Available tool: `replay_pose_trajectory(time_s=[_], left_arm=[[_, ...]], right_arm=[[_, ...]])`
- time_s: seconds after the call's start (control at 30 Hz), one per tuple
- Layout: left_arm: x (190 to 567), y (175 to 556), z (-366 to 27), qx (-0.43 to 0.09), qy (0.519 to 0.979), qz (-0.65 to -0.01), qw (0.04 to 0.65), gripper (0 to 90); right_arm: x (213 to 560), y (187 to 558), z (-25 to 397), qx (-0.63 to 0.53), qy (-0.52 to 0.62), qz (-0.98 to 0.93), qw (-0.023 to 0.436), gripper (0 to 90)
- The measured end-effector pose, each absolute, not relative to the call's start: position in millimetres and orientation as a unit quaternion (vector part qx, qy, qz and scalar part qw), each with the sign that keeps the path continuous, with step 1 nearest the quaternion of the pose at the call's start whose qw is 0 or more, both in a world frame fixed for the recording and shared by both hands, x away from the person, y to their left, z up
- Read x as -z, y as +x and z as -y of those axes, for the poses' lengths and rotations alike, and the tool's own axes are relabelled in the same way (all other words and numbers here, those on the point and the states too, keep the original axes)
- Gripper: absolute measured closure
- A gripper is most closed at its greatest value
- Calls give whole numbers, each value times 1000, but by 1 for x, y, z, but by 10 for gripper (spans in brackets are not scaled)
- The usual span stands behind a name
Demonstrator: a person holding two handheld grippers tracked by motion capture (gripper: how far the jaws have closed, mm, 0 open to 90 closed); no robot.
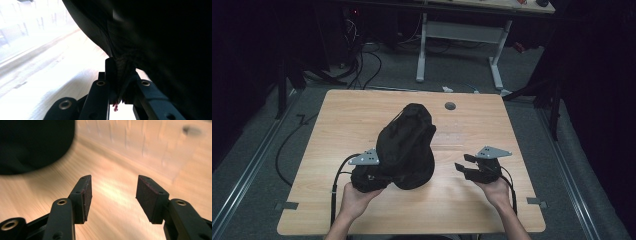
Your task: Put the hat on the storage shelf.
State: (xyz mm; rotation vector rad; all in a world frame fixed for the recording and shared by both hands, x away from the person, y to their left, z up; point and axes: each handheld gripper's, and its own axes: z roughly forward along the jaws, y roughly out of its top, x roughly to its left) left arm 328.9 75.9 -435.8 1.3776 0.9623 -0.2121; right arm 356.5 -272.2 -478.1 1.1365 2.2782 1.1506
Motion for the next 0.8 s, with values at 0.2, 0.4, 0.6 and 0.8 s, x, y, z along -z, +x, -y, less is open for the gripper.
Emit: replay_pose_trajectory(time_s=[0.2, 0.4, 0.6, 0.8], left_arm=[[433, 332, -82, 75, 598, -435, 669, 860], [429, 333, -85, 59, 592, -438, 673, 860], [424, 339, -93, 37, 580, -447, 680, 860], [419, 346, -102, 14, 564, -459, 686, 859]], right_arm=[[505, 357, 285, -368, 448, -796, 175, 425], [523, 357, 297, -337, 490, -777, 206, 429], [530, 353, 300, -327, 504, -767, 226, 408], [531, 354, 301, -314, 528, -753, 236, 310]])
